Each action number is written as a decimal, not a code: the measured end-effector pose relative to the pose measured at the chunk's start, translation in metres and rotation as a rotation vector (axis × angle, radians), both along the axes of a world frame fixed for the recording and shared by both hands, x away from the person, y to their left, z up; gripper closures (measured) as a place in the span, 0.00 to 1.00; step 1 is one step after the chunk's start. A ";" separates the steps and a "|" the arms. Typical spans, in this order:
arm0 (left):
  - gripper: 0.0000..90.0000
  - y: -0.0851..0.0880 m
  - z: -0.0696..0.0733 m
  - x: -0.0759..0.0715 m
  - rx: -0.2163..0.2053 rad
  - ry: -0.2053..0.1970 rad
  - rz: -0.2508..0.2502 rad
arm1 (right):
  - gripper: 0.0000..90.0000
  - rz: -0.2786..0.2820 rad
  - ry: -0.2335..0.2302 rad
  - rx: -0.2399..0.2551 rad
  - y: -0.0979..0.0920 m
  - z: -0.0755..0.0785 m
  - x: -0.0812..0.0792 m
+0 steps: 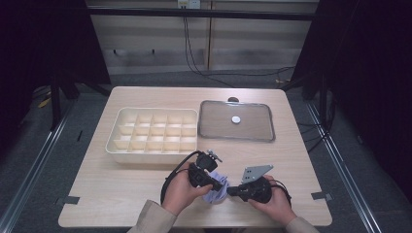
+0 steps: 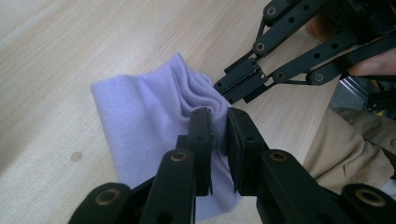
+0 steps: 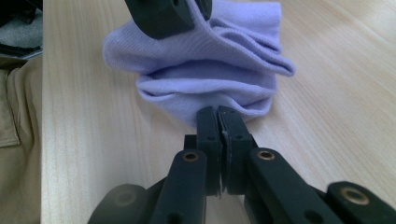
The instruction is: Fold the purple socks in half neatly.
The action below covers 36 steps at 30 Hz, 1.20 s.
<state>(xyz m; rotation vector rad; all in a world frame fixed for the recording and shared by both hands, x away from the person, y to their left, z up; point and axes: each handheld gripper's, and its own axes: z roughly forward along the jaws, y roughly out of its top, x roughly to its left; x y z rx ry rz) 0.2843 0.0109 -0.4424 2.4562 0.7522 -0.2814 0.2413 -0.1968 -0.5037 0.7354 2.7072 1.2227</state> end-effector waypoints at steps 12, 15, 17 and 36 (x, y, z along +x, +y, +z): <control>0.88 -0.004 -0.010 -0.001 0.005 0.005 -0.002 | 0.98 0.006 -0.007 -0.001 0.001 0.000 0.000; 0.85 -0.005 -0.014 -0.001 0.020 0.015 -0.014 | 0.98 0.007 -0.011 -0.003 0.001 0.000 0.000; 0.82 -0.006 -0.014 -0.002 0.014 0.014 -0.012 | 0.98 0.008 -0.010 -0.001 0.001 0.000 0.000; 0.68 0.028 0.014 0.009 -0.027 -0.055 0.086 | 0.98 0.012 -0.011 0.000 0.001 0.000 0.000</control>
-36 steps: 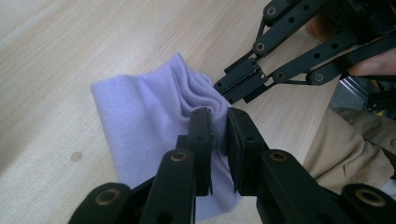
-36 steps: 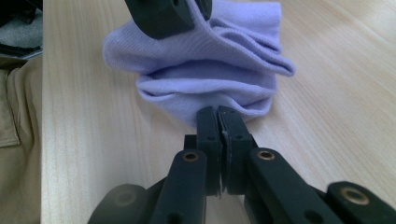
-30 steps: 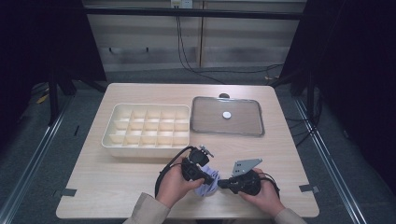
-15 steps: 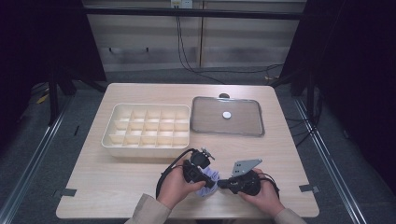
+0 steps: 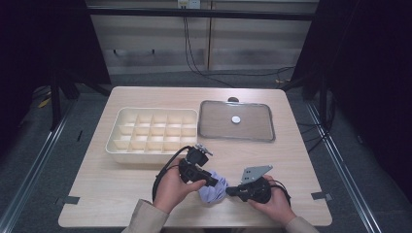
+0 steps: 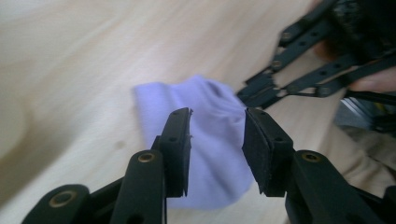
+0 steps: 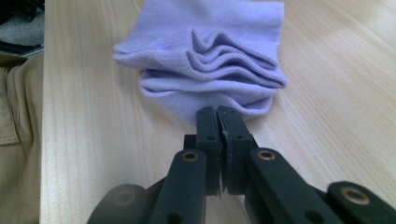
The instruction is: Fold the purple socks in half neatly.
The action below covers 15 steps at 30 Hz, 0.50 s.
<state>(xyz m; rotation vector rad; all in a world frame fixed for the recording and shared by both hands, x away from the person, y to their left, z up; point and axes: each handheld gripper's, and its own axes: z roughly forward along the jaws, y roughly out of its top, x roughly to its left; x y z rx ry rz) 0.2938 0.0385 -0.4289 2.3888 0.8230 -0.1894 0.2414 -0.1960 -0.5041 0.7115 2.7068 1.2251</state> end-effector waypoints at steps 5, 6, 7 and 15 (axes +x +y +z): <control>0.66 0.005 -0.006 0.001 0.030 -0.019 0.033 | 0.97 0.002 -0.002 -0.003 0.000 0.000 0.000; 0.67 0.007 -0.008 0.002 0.038 -0.015 0.030 | 0.98 0.003 -0.002 -0.004 0.000 0.000 0.000; 0.67 0.008 -0.009 0.003 0.037 -0.014 0.033 | 0.98 0.000 0.000 -0.002 0.000 0.000 0.000; 0.66 0.014 -0.024 0.009 0.057 0.020 0.045 | 0.97 0.000 -0.003 -0.003 0.000 0.000 0.000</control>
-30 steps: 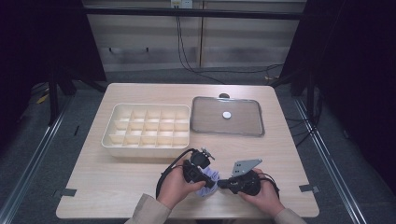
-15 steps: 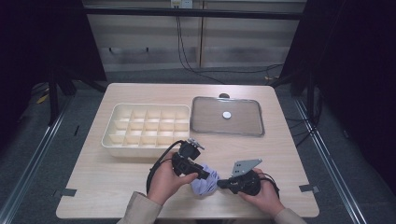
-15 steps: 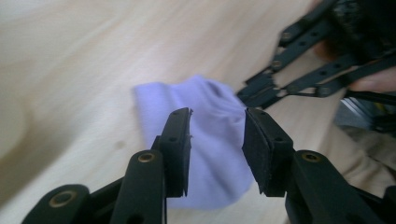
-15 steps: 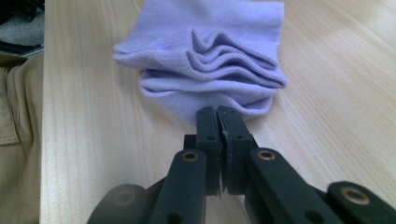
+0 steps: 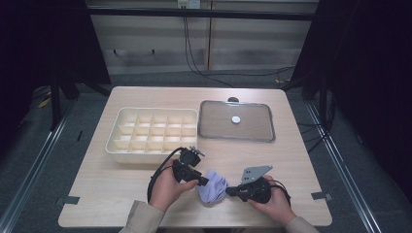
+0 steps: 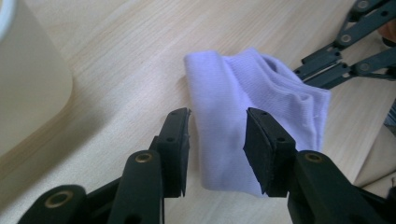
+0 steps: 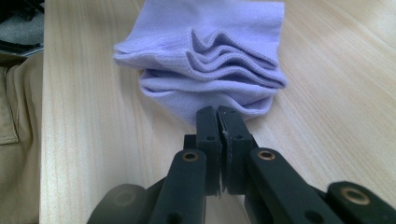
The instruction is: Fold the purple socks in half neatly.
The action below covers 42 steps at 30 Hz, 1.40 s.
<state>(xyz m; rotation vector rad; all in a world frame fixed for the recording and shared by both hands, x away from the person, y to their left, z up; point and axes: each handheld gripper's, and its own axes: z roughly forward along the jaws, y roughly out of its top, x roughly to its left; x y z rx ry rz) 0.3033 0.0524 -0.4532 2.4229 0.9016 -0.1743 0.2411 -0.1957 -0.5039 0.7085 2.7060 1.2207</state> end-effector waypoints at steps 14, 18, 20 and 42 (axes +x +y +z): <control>0.75 -0.003 -0.012 0.002 0.003 0.043 0.011 | 0.97 -0.001 -0.002 0.000 0.001 0.000 0.000; 0.75 -0.004 -0.013 0.001 0.005 0.045 0.013 | 0.97 -0.002 -0.001 0.000 0.001 0.000 -0.001; 0.76 -0.004 -0.013 0.002 0.007 0.046 0.009 | 0.97 -0.001 -0.002 0.001 0.001 0.000 -0.001; 0.93 -0.009 -0.009 -0.001 0.029 0.069 0.003 | 0.97 0.002 -0.006 0.002 0.001 0.000 -0.001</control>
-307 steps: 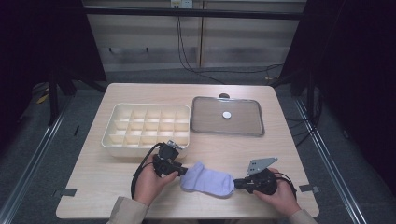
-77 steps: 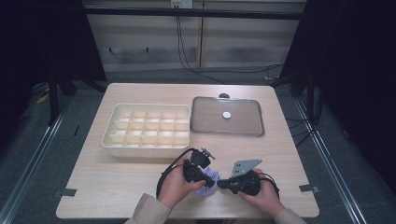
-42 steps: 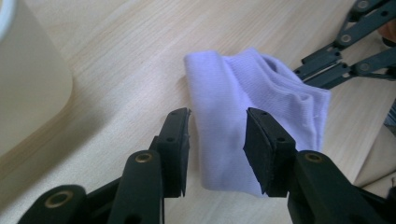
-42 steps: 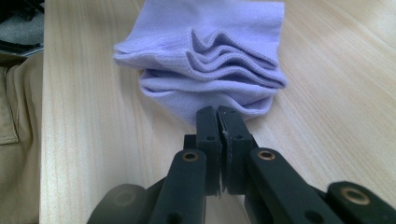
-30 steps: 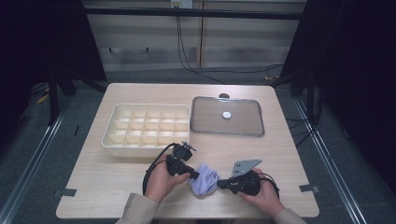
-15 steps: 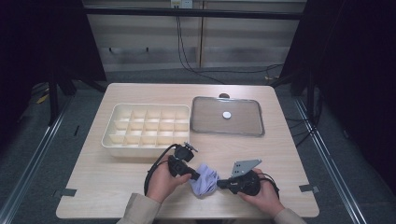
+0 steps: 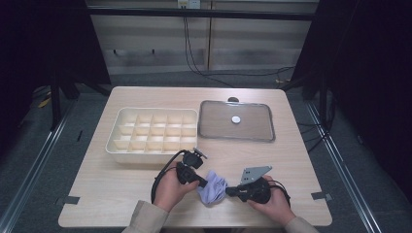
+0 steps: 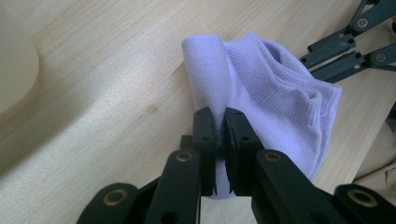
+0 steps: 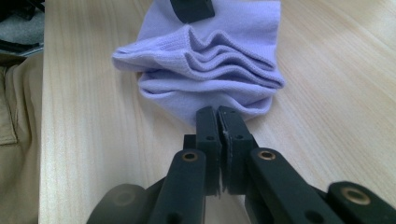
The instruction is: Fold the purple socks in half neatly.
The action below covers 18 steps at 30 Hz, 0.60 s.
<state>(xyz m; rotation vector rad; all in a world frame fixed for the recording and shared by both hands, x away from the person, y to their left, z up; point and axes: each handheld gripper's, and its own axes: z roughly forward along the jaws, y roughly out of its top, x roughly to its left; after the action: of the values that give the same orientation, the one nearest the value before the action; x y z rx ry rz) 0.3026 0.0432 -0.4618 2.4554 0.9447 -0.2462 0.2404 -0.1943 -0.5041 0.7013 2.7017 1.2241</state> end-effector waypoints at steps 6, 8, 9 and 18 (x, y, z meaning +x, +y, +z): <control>0.93 0.000 0.004 -0.001 0.004 -0.008 -0.002 | 0.97 -0.001 -0.003 -0.006 0.000 0.001 0.000; 0.93 0.000 0.006 -0.001 0.005 -0.006 -0.006 | 0.97 -0.006 -0.008 -0.001 -0.002 0.003 0.000; 0.93 0.000 0.007 -0.001 0.002 -0.007 -0.006 | 0.97 -0.009 -0.011 0.005 -0.003 0.004 0.001; 0.93 -0.004 0.013 -0.003 0.018 -0.028 -0.010 | 0.97 0.003 -0.006 0.003 0.000 0.004 -0.001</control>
<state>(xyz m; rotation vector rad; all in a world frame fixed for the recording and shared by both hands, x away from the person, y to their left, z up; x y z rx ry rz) 0.2995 0.0395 -0.4485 2.4740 0.9272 -0.2069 0.2396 -0.1945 -0.5002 0.6935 2.6979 1.2286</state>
